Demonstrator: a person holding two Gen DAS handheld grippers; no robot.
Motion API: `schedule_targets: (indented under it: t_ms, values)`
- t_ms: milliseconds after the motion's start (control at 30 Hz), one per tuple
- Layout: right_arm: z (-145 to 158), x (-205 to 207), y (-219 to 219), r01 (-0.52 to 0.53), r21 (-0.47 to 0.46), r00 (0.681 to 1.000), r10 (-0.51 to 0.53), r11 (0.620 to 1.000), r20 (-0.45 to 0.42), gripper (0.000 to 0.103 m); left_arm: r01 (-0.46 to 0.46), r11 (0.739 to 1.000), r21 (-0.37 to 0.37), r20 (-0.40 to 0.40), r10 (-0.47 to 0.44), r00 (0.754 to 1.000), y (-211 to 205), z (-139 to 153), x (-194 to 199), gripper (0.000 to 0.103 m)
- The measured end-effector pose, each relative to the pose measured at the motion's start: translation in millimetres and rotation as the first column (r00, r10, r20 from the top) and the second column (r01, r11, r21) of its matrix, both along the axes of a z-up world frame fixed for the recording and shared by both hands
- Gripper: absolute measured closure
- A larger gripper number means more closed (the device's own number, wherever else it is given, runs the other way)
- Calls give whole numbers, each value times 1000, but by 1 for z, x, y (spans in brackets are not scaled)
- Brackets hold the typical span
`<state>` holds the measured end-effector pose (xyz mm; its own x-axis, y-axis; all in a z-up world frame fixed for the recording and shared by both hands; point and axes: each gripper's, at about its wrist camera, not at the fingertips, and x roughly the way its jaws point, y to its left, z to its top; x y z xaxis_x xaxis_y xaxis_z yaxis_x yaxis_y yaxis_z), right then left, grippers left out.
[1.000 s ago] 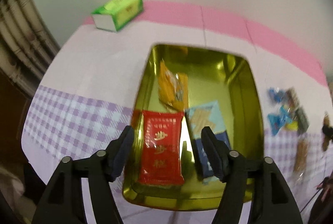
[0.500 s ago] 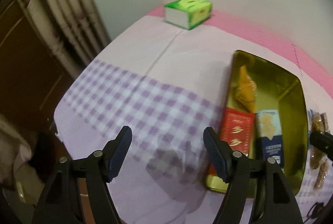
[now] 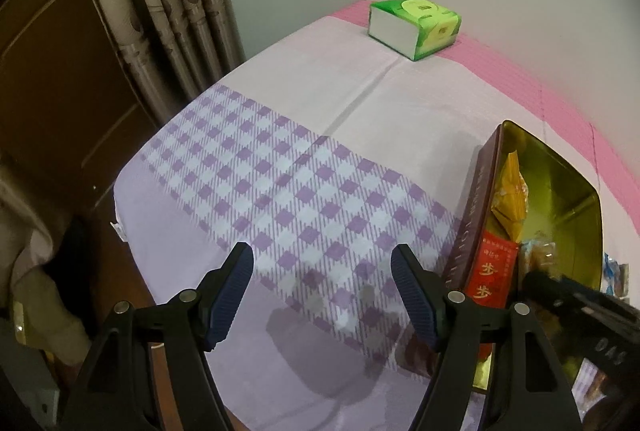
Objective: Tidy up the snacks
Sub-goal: 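Carry the clear cookie bag into the gold tin and open the right gripper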
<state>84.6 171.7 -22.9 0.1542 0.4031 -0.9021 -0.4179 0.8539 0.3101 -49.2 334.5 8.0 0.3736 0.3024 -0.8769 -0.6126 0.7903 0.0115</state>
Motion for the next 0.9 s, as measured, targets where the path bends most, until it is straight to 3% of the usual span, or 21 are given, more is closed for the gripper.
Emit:
schedule_targets:
  t_ms: [500,900]
  values:
    - [-15,3,9,-4,1,1000,4,1000,-30,63,-6,999,-33,-3,6,1000,2,-2,-2,31]
    - [0,-8,-9,-2,18,1000,2,1000,19,61,21,999,-31,-14,-22,1000,-5,-8,3,31]
